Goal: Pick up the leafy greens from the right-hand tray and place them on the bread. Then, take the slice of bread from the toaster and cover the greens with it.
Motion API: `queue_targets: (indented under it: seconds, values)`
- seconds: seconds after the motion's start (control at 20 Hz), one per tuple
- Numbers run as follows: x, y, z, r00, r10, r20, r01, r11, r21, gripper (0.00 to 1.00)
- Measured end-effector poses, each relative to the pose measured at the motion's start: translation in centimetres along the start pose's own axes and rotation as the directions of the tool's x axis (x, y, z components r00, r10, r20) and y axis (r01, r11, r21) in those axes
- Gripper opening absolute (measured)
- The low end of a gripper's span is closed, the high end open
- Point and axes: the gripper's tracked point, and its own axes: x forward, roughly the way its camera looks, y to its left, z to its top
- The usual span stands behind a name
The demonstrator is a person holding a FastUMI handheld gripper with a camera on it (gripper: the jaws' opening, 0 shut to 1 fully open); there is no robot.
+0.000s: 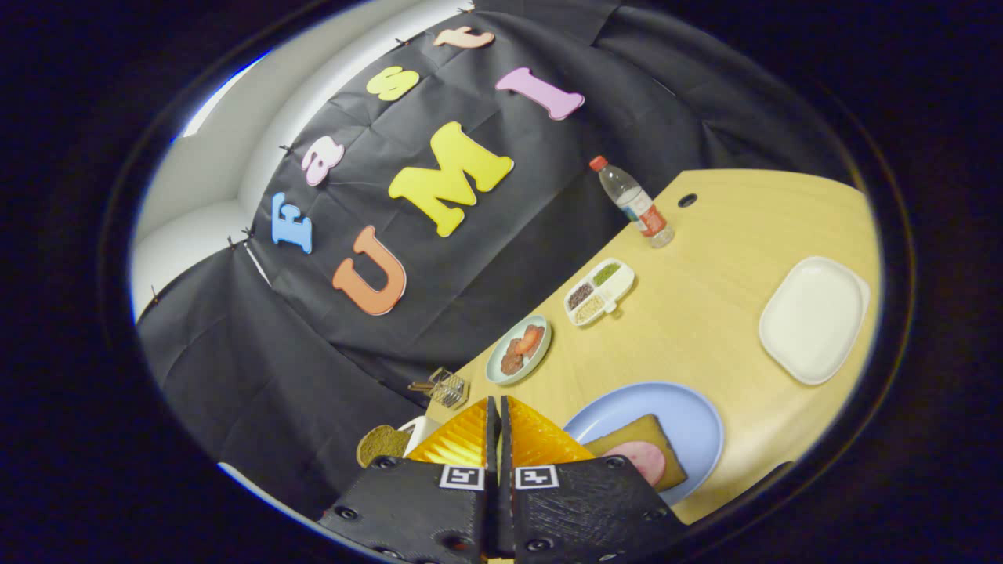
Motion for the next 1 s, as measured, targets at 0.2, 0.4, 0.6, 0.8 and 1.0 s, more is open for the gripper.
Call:
queue_targets:
  seconds: [0.2,0.4,0.6,0.8,1.0]
  values:
    - [1.6,-2.5,-1.8,0.999,-0.021,-0.024,0.023,0.997,0.071,0.0]
    - [1.6,-6.9,-1.0,0.995,-0.098,-0.011,0.099,0.991,0.093,0.0]
    - [0.7,-10.2,-0.5,0.988,-0.157,-0.006,0.157,0.984,0.084,0.0]
    - [0.5,-11.9,-1.3,0.982,-0.186,-0.041,0.188,0.982,0.031,0.11]
    - [-0.1,-12.1,-1.4,0.981,-0.193,-0.035,0.192,0.981,-0.027,0.35]
